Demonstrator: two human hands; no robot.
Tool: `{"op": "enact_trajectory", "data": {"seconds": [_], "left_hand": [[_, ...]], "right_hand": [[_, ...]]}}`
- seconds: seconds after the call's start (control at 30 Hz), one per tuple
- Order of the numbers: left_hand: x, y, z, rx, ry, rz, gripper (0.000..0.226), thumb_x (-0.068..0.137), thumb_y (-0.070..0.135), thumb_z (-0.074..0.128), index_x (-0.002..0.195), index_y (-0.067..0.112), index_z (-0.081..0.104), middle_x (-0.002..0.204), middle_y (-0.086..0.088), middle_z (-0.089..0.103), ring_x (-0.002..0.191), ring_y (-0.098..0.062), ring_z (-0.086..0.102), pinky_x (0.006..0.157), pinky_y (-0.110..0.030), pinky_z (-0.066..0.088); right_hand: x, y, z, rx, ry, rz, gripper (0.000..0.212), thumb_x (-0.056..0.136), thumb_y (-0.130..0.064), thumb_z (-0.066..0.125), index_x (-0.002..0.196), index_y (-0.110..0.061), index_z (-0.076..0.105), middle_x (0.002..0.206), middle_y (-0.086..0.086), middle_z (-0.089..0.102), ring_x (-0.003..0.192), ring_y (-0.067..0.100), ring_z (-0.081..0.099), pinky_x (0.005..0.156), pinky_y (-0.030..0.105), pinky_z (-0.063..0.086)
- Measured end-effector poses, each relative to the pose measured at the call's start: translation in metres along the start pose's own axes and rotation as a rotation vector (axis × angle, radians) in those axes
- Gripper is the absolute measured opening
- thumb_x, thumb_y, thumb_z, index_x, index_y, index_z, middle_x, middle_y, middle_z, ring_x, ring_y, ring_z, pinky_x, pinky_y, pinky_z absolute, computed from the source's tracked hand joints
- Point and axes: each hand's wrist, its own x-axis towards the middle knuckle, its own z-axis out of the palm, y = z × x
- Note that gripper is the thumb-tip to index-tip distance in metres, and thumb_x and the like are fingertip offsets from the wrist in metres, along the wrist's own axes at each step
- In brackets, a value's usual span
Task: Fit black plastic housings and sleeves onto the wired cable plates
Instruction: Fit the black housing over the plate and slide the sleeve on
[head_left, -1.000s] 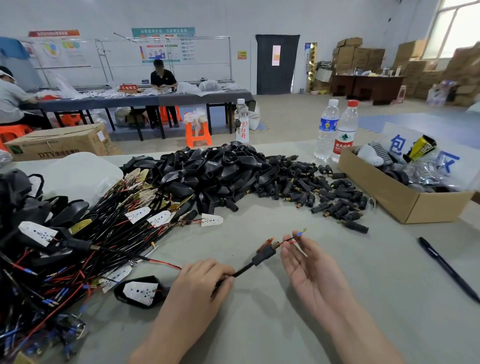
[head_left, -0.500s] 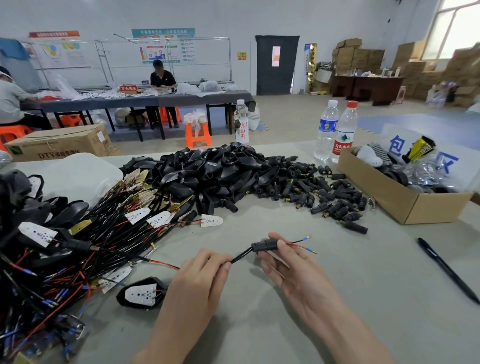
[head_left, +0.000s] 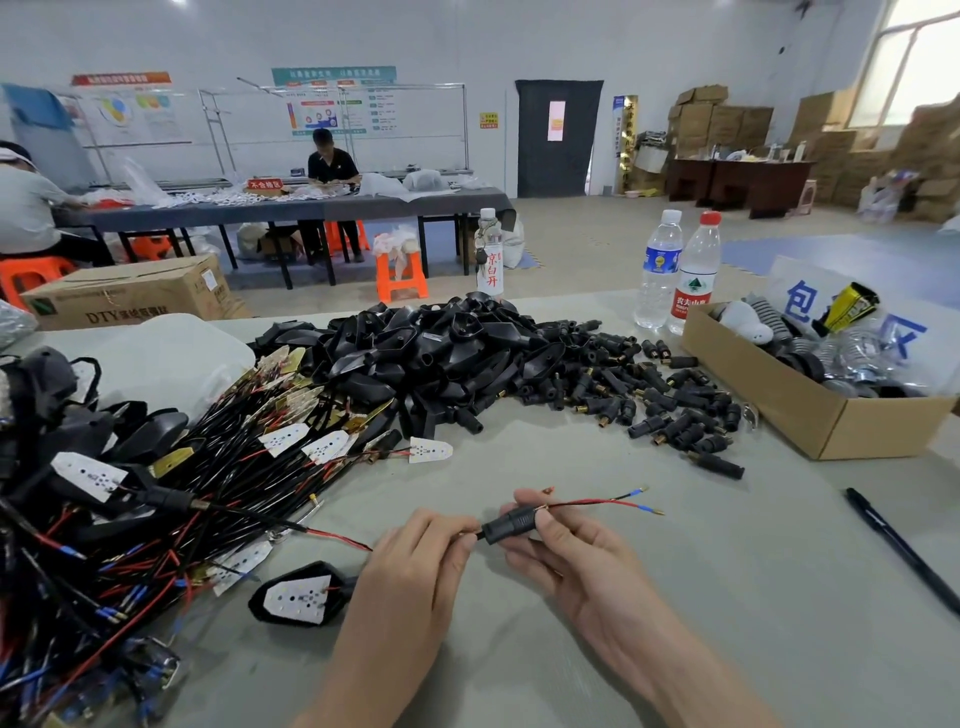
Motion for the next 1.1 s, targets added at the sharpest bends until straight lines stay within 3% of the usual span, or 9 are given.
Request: {"op": "enact_trajectory", "data": {"seconds": [0.13,0.27,0.43,0.57,0.73,0.83,0.9,1.03,1.1], "left_hand": [[0.002,-0.013,0.004,0.173,0.064,0.109,0.029,0.095,0.037,0.048,0.102,0.019,0.070,0.089,0.013,0.065,0.076,-0.013,0.063,0.083,-0.031,0.040],[0.005,-0.017,0.012,0.278,0.145,0.171,0.025,0.093,0.027,0.048,0.092,0.019,0.072,0.082,0.011,0.068,0.069,-0.016,0.065,0.083,-0.033,0.039],[0.007,-0.016,0.015,0.326,0.179,0.209,0.044,0.103,0.034,0.035,0.091,0.020,0.075,0.078,0.010,0.068,0.067,-0.016,0.066,0.079,-0.031,0.038],[0.007,-0.017,0.015,0.332,0.155,0.223,0.038,0.099,0.029,0.039,0.093,0.020,0.076,0.075,0.011,0.067,0.065,-0.015,0.064,0.076,-0.029,0.037],[0.007,-0.018,0.016,0.269,0.128,0.221,0.027,0.091,0.022,0.054,0.107,0.014,0.075,0.072,0.014,0.068,0.063,-0.006,0.060,0.077,-0.026,0.038],[0.007,-0.017,0.018,0.278,0.120,0.204,0.035,0.081,0.024,0.066,0.113,0.009,0.073,0.073,0.016,0.068,0.068,-0.003,0.050,0.078,-0.024,0.039],[0.006,-0.015,0.017,0.274,0.089,0.209,0.038,0.078,0.022,0.069,0.113,0.009,0.073,0.074,0.015,0.069,0.064,-0.004,0.056,0.078,-0.025,0.039],[0.004,-0.007,0.015,0.243,0.002,0.260,0.038,0.086,0.035,0.056,0.114,0.016,0.072,0.082,0.014,0.069,0.069,-0.008,0.063,0.079,-0.026,0.040],[0.005,-0.005,0.013,0.245,-0.008,0.239,0.037,0.088,0.038,0.051,0.111,0.020,0.073,0.085,0.015,0.070,0.072,-0.009,0.065,0.078,-0.026,0.040]], "right_hand": [[0.003,-0.007,-0.004,0.047,0.076,-0.060,0.035,0.083,-0.011,0.060,0.116,0.000,0.065,0.109,0.021,0.072,0.082,0.024,0.073,0.070,0.028,0.061],[0.003,-0.010,-0.007,0.066,0.116,-0.043,0.025,0.095,-0.006,0.052,0.115,0.000,0.065,0.109,0.021,0.073,0.082,0.028,0.073,0.068,0.029,0.061],[0.005,-0.007,-0.003,0.048,0.119,-0.049,0.026,0.090,-0.009,0.058,0.112,0.001,0.066,0.105,0.020,0.074,0.077,0.024,0.074,0.066,0.027,0.060],[0.004,-0.006,0.000,0.020,0.087,-0.055,0.036,0.078,-0.015,0.064,0.111,0.000,0.067,0.105,0.018,0.074,0.081,0.023,0.074,0.068,0.025,0.060],[0.001,0.004,0.003,-0.127,0.070,-0.065,0.021,0.090,-0.008,0.060,0.108,-0.001,0.068,0.104,0.016,0.075,0.085,0.020,0.073,0.071,0.020,0.058],[0.000,0.005,0.004,-0.222,0.073,-0.072,0.018,0.091,-0.008,0.061,0.106,-0.005,0.071,0.103,0.013,0.076,0.086,0.018,0.072,0.073,0.019,0.057],[0.001,0.004,0.004,-0.239,0.091,-0.082,0.019,0.088,-0.009,0.064,0.104,-0.006,0.073,0.102,0.012,0.076,0.088,0.018,0.073,0.073,0.018,0.056],[0.002,0.005,0.005,-0.231,0.099,-0.067,0.017,0.088,-0.006,0.063,0.102,-0.007,0.073,0.098,0.014,0.077,0.087,0.019,0.075,0.069,0.017,0.056],[0.002,0.006,0.007,-0.252,0.100,-0.064,0.020,0.089,-0.015,0.062,0.105,-0.007,0.073,0.096,0.015,0.077,0.085,0.020,0.075,0.067,0.018,0.057]]}}
